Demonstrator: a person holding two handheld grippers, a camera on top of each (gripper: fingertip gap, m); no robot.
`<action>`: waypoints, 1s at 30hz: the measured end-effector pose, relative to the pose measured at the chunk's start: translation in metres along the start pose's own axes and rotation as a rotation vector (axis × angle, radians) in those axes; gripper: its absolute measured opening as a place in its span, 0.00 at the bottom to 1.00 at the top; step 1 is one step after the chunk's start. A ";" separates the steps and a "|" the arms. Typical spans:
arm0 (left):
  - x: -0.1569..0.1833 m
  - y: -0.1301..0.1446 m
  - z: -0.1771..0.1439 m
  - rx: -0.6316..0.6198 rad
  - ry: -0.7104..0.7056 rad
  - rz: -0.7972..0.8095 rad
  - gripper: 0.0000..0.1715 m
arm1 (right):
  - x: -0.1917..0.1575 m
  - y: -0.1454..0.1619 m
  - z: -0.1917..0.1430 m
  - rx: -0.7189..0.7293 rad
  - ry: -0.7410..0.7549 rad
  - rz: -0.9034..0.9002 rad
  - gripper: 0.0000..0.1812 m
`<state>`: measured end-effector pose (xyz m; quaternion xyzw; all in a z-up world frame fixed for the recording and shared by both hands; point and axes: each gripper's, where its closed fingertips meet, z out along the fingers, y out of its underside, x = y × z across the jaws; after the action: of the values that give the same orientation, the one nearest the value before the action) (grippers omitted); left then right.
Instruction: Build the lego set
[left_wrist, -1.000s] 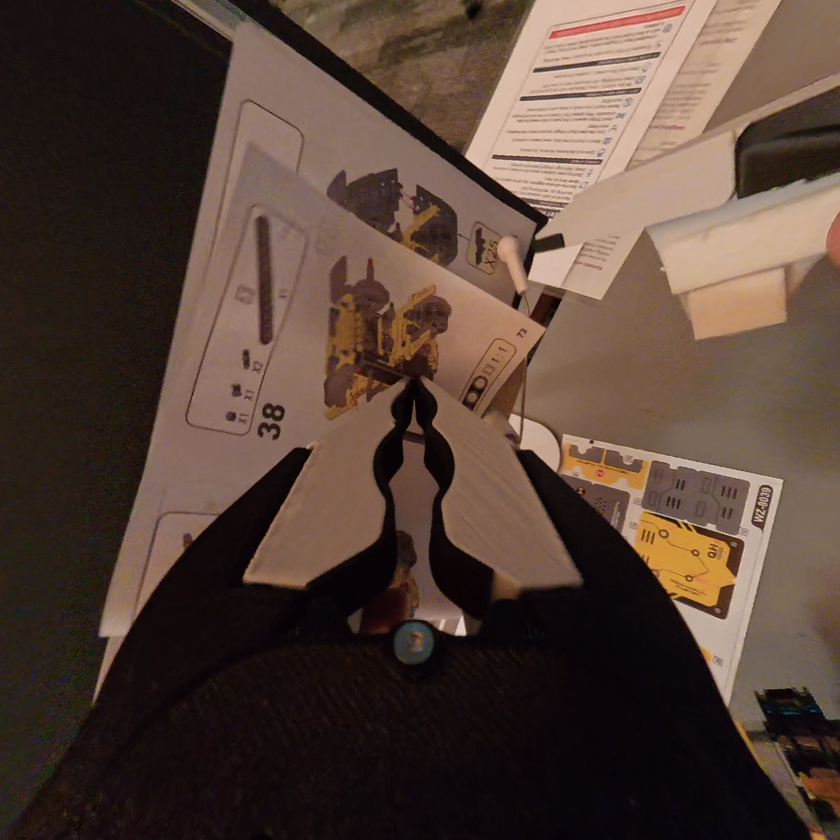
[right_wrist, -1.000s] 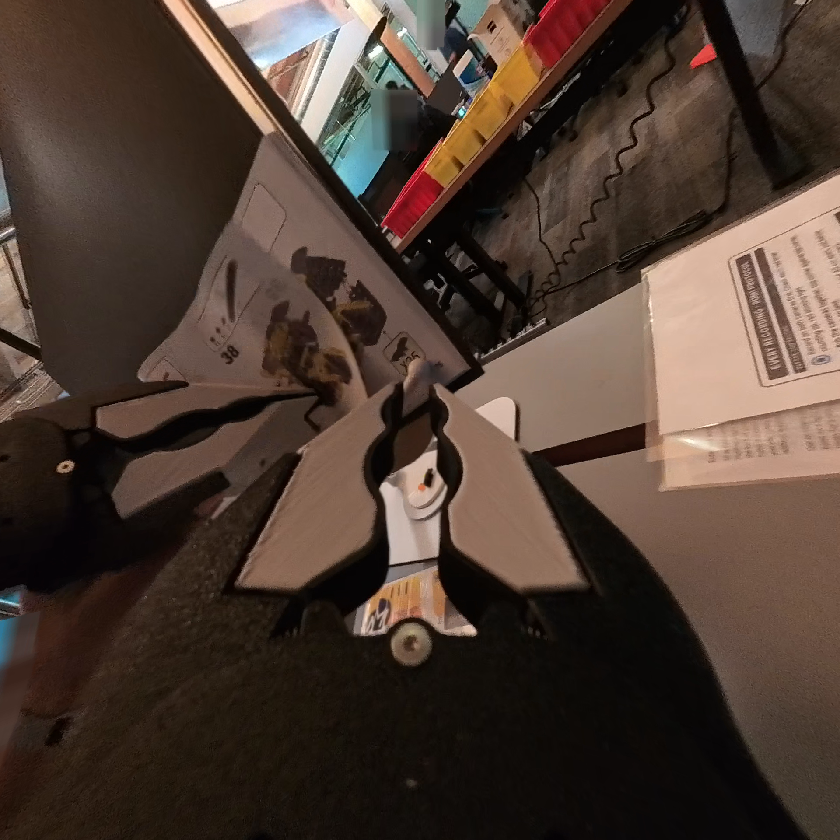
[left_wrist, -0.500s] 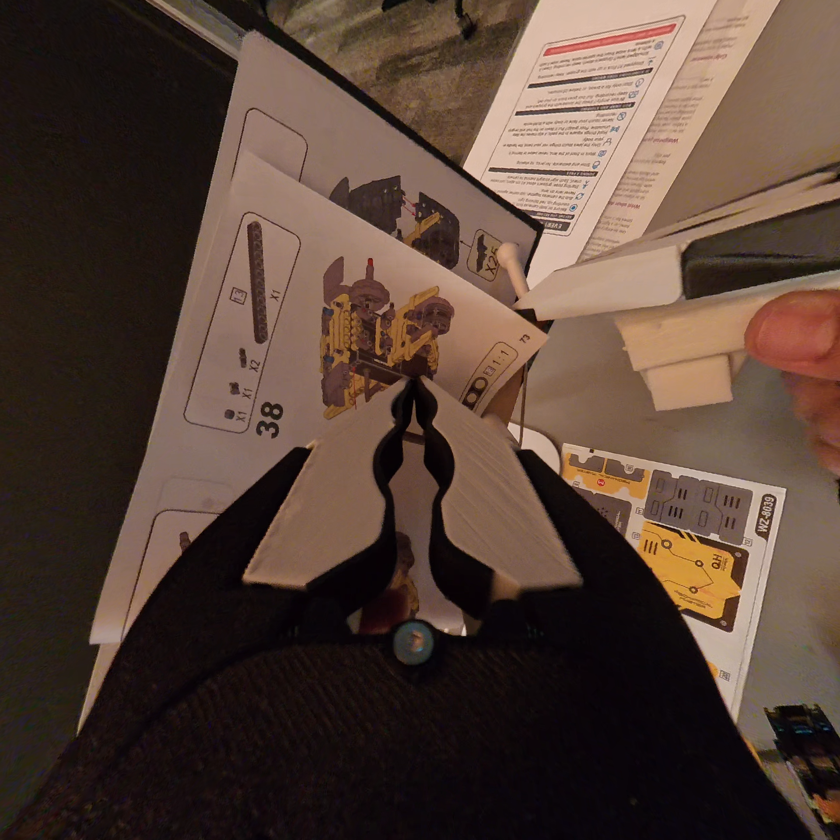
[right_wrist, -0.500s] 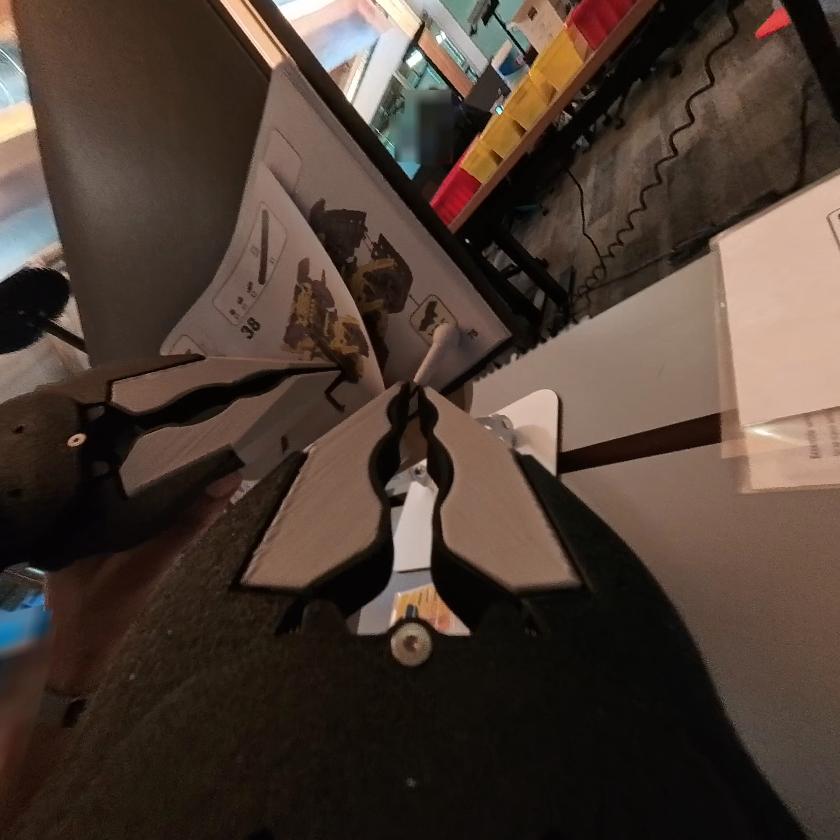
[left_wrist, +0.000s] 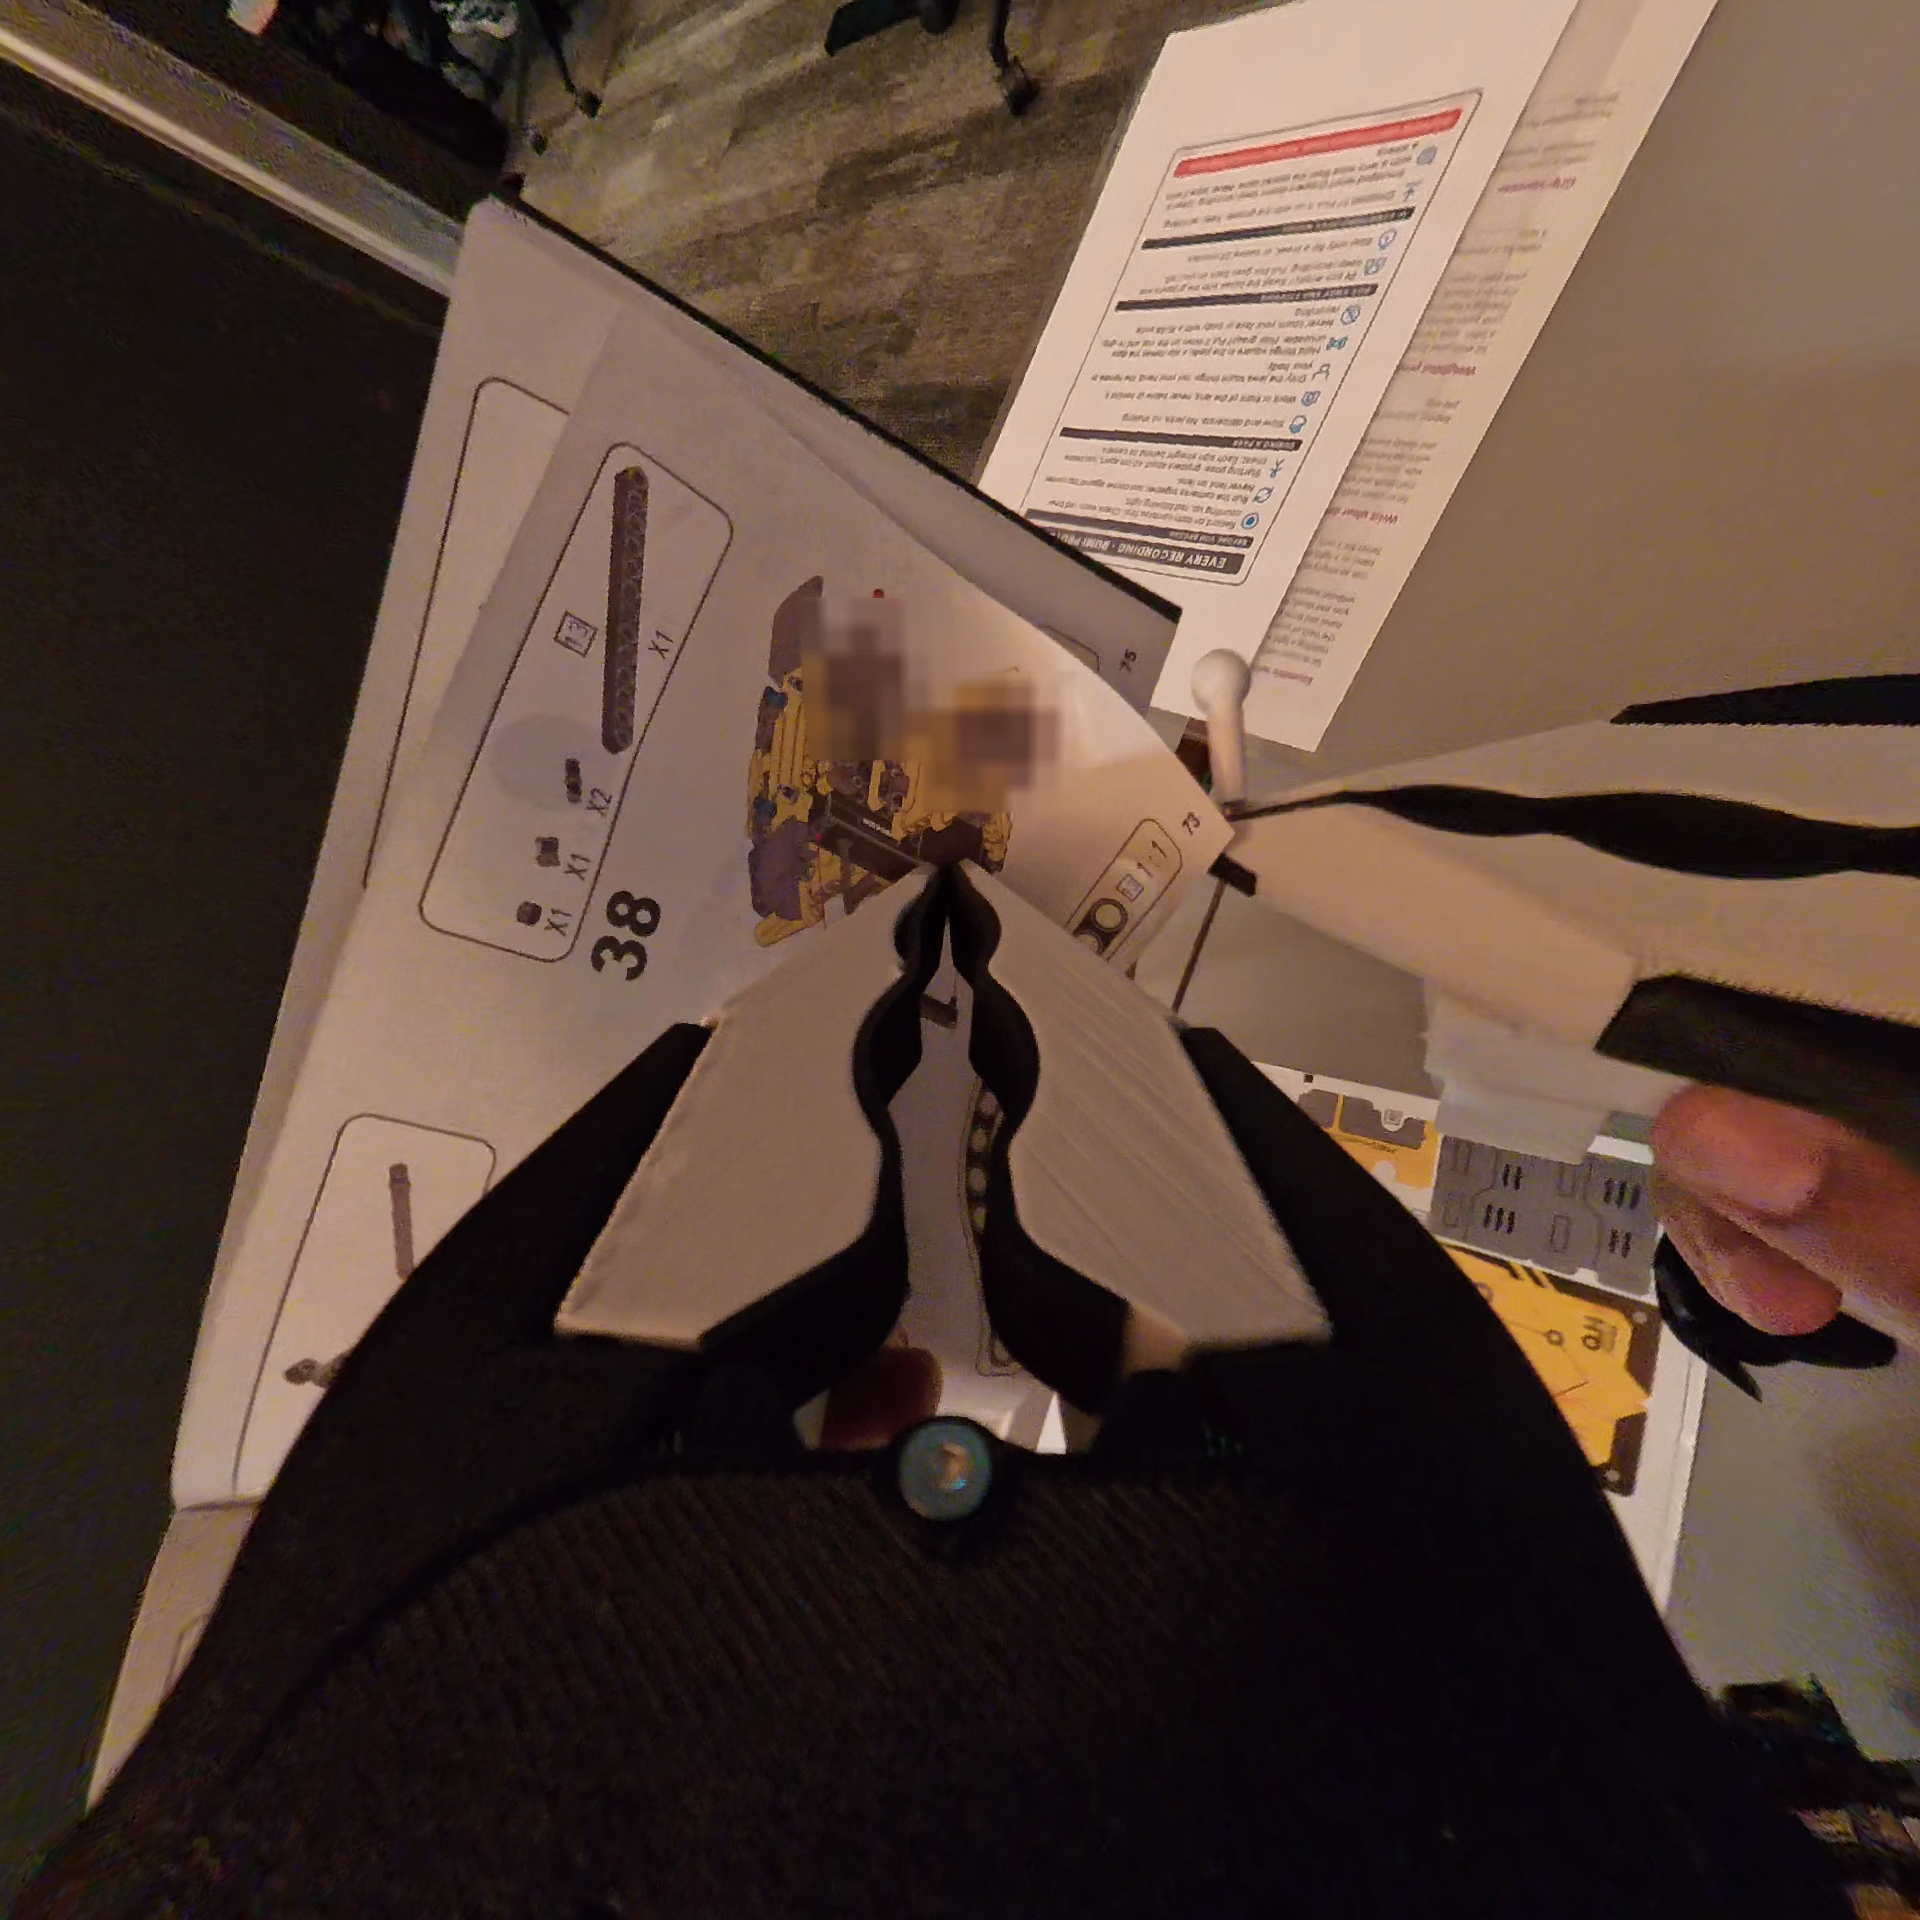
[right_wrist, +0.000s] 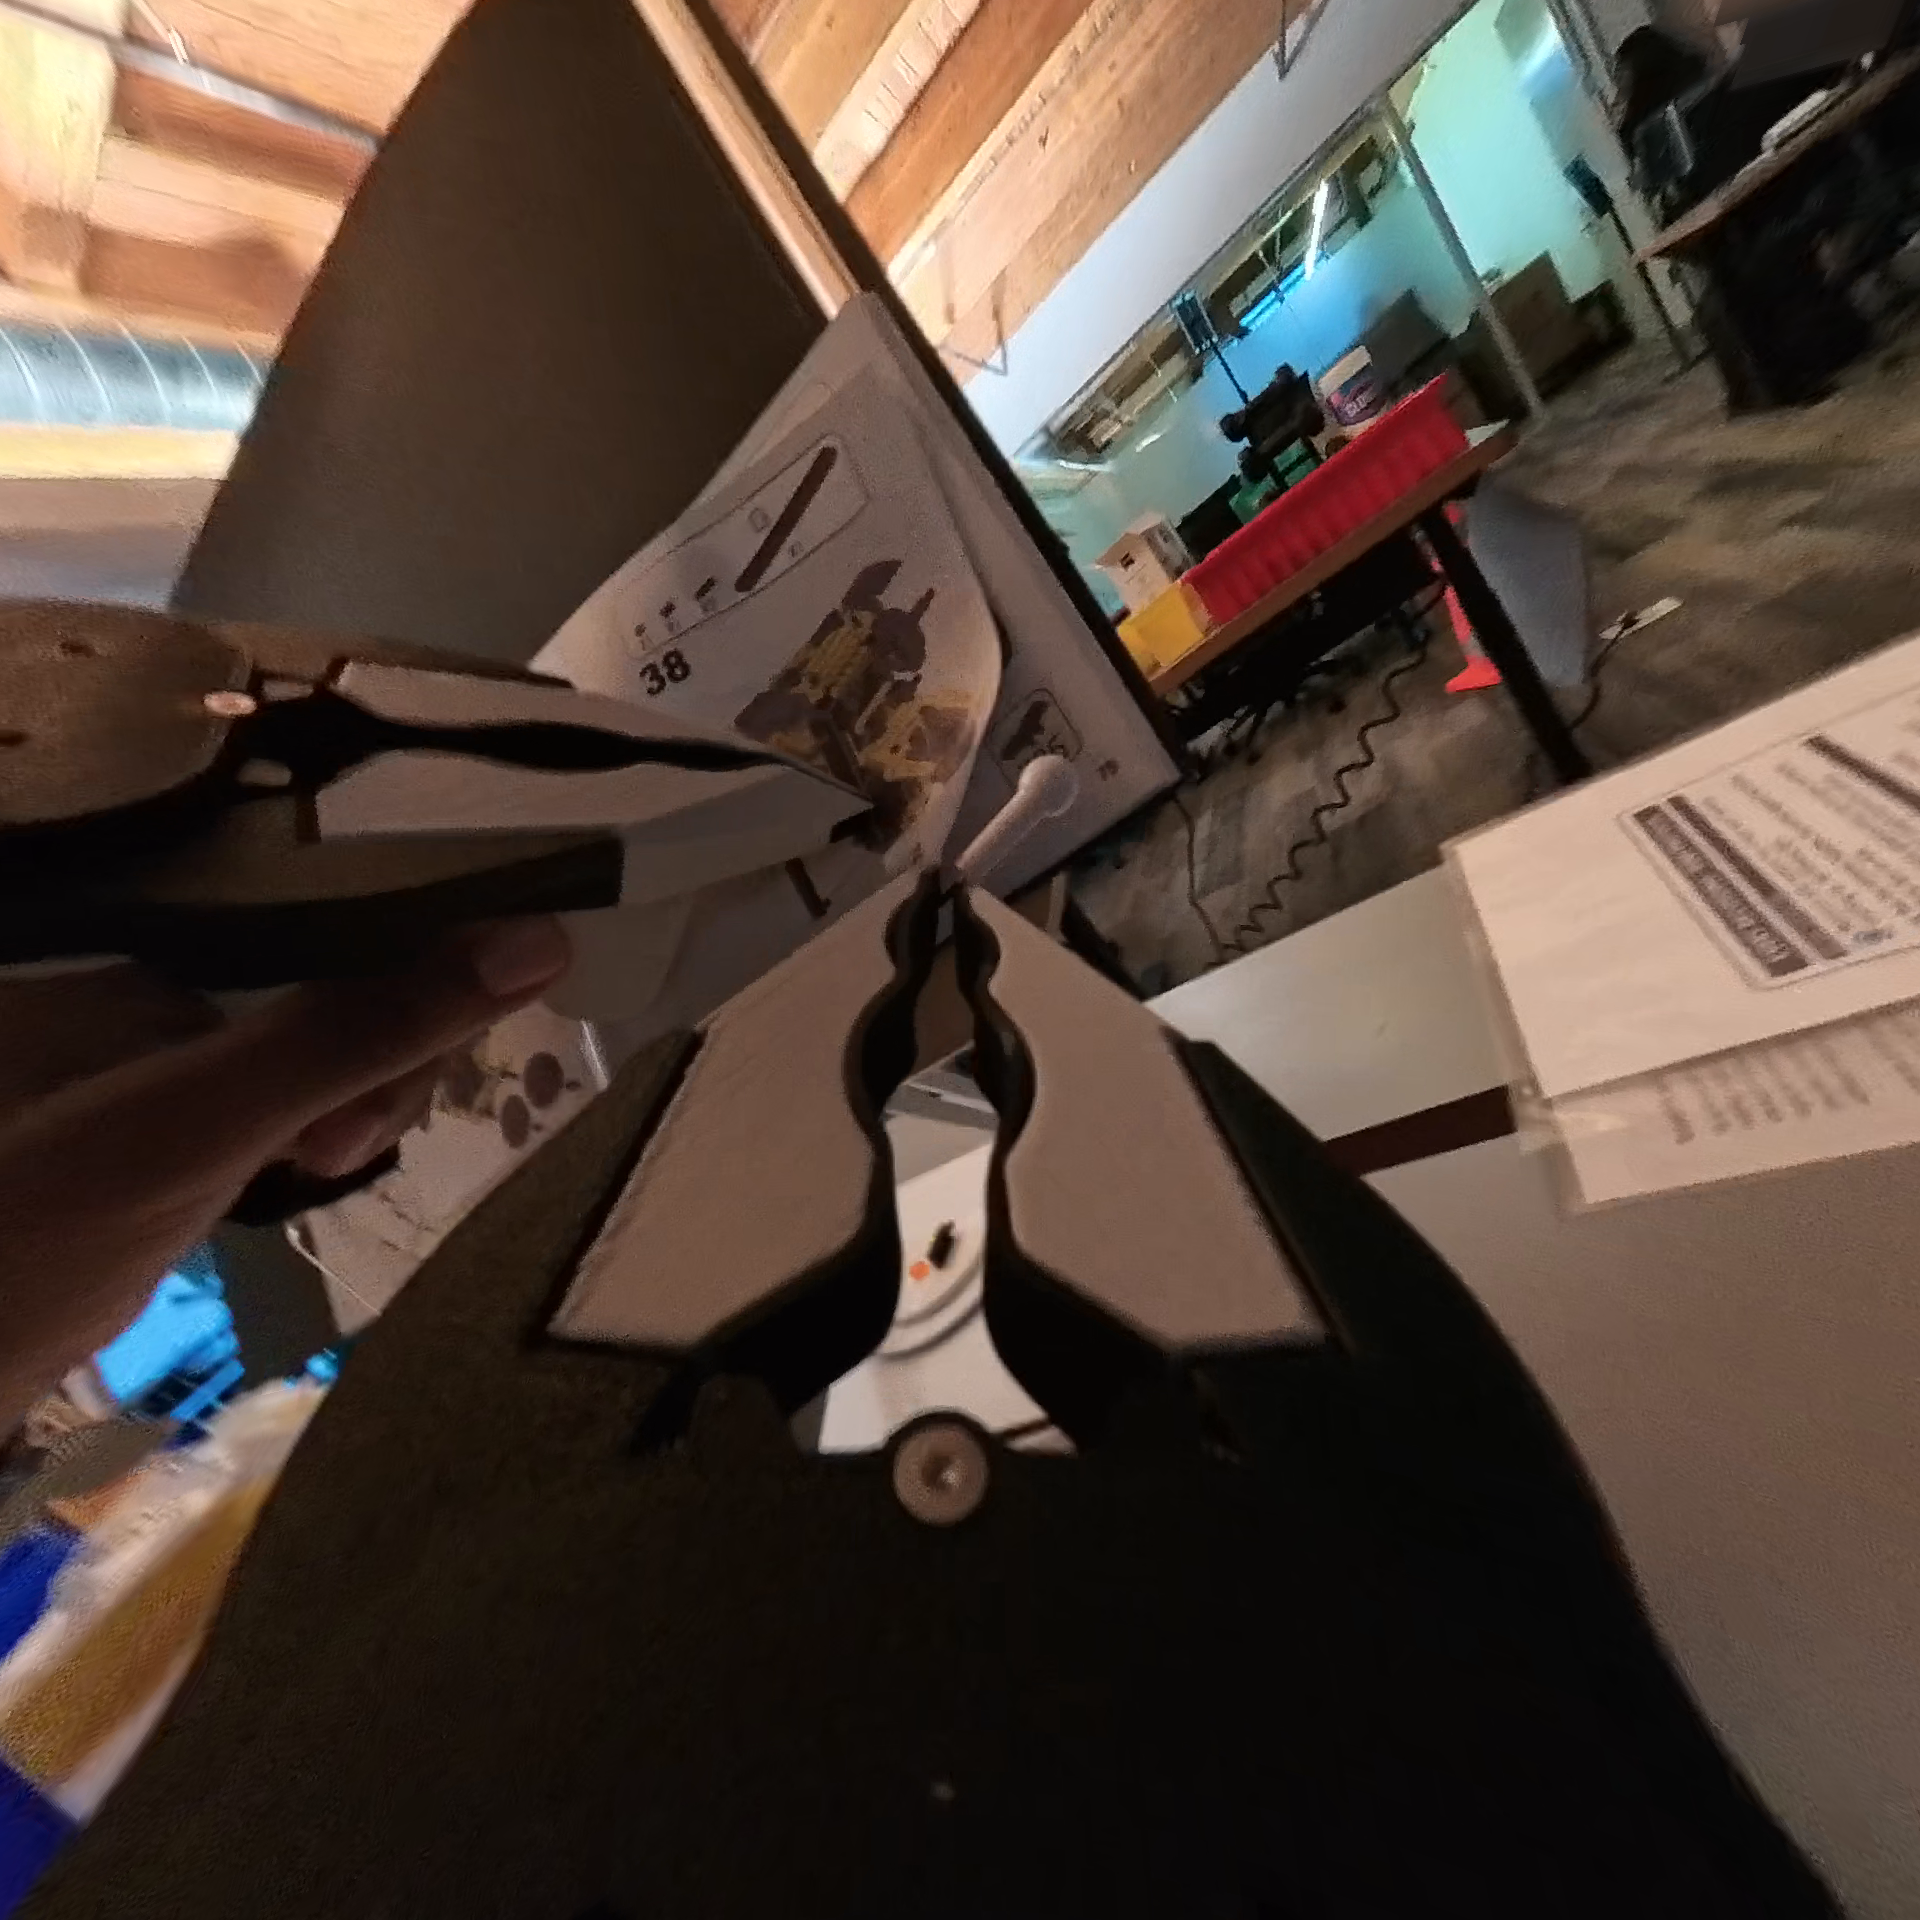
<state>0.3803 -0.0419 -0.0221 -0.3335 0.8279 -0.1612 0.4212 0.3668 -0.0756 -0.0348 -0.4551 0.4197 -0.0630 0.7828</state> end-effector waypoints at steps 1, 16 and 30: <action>0.000 -0.001 0.000 -0.002 0.005 -0.013 0.00 | 0.000 0.000 0.000 -0.015 -0.001 -0.028 0.00; 0.001 -0.004 0.002 -0.009 0.015 -0.086 0.00 | 0.000 0.004 -0.013 -0.028 0.054 -0.218 0.00; 0.008 -0.016 0.004 0.042 0.002 -0.014 0.00 | -0.004 -0.001 0.017 -0.108 -0.010 -0.136 0.00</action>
<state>0.3867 -0.0591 -0.0205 -0.3301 0.8224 -0.1820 0.4261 0.3768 -0.0632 -0.0282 -0.5243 0.3868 -0.0909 0.7531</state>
